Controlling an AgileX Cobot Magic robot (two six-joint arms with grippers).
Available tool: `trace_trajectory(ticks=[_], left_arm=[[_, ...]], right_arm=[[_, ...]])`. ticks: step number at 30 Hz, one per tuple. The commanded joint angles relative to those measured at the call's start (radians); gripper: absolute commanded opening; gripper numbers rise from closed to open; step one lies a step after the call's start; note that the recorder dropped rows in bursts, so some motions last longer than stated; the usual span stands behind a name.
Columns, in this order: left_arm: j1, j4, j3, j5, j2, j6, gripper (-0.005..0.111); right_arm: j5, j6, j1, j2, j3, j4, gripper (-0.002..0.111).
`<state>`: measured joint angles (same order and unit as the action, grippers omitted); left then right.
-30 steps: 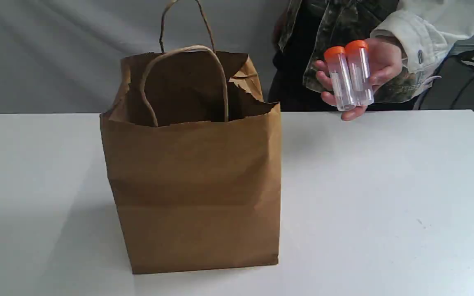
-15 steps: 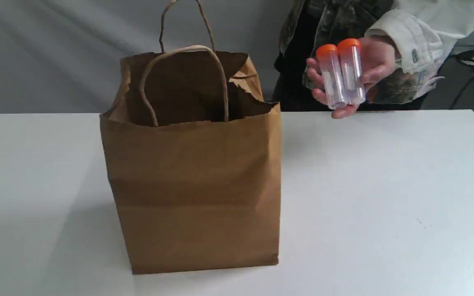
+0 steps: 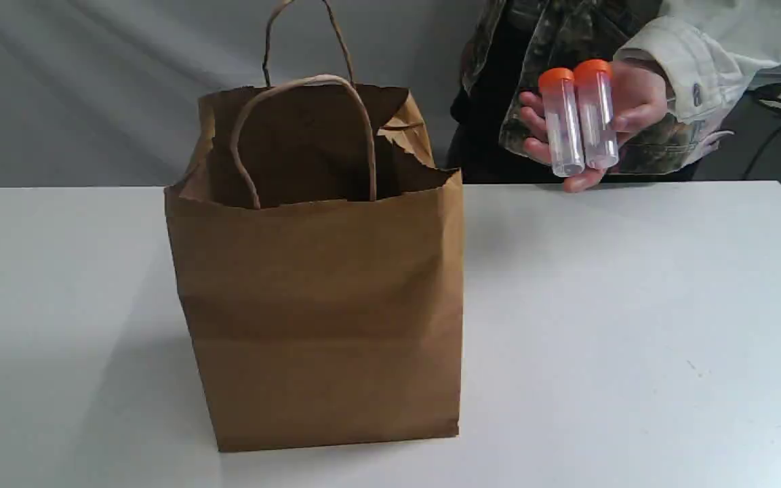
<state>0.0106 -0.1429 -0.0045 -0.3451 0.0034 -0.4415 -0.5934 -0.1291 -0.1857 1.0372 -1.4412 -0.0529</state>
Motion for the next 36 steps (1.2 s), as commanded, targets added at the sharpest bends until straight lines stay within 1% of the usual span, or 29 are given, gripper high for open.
trace_trajectory(ticks=[1, 3, 6, 8, 11, 14, 16, 18, 20, 24, 28, 30, 33, 36], left_arm=[[0.002, 0.000, 0.004, 0.029, -0.003, -0.116, 0.066], [0.002, 0.043, 0.004, 0.020, -0.003, -0.141, 0.066], [0.002, 0.149, 0.004, 0.012, -0.003, -0.141, 0.066], [0.002, 0.174, 0.004, 0.010, -0.003, -0.152, 0.066], [0.002, 0.251, 0.004, 0.007, -0.003, -0.163, 0.066], [0.002, 0.309, 0.004, 0.001, -0.003, -0.235, 0.066], [0.002, 0.315, 0.004, -0.001, -0.003, -0.248, 0.066], [0.002, 0.315, 0.004, -0.009, -0.003, -0.280, 0.066], [0.002, 0.320, 0.004, -0.031, -0.003, -0.291, 0.066], [0.002, 0.378, 0.004, -0.065, -0.003, -0.291, 0.066], [0.002, 0.398, 0.004, -0.085, -0.003, -0.327, 0.066], [0.002, 0.403, 0.004, -0.088, -0.003, -0.327, 0.066], [0.002, 0.411, 0.004, -0.096, -0.003, -0.347, 0.066], [0.002, 0.411, -0.002, -0.092, -0.003, -0.346, 0.066]], right_arm=[[0.122, 0.031, -0.004, 0.079, -0.086, 0.004, 0.046], [0.150, 0.031, -0.004, 0.116, -0.115, 0.000, 0.046], [0.154, 0.033, -0.004, 0.142, -0.120, 0.000, 0.046], [0.164, 0.044, -0.004, 0.153, -0.120, 0.000, 0.046], [0.158, 0.048, -0.004, 0.157, -0.120, -0.026, 0.046], [0.087, 0.051, -0.004, 0.157, -0.120, -0.156, 0.046], [0.012, 0.051, -0.004, 0.157, -0.120, -0.220, 0.046], [-0.035, 0.058, -0.004, 0.157, -0.120, -0.206, 0.046], [-0.037, 0.080, -0.004, 0.157, -0.126, -0.155, 0.046], [0.064, 0.089, -0.002, 0.198, -0.186, -0.060, 0.046], [0.233, 0.086, 0.000, 0.266, -0.276, -0.060, 0.046], [0.326, 0.086, 0.000, 0.293, -0.307, -0.025, 0.046], [0.457, 0.093, 0.000, 0.324, -0.327, 0.053, 0.046], [0.607, 0.093, 0.000, 0.351, -0.329, 0.079, 0.046]])
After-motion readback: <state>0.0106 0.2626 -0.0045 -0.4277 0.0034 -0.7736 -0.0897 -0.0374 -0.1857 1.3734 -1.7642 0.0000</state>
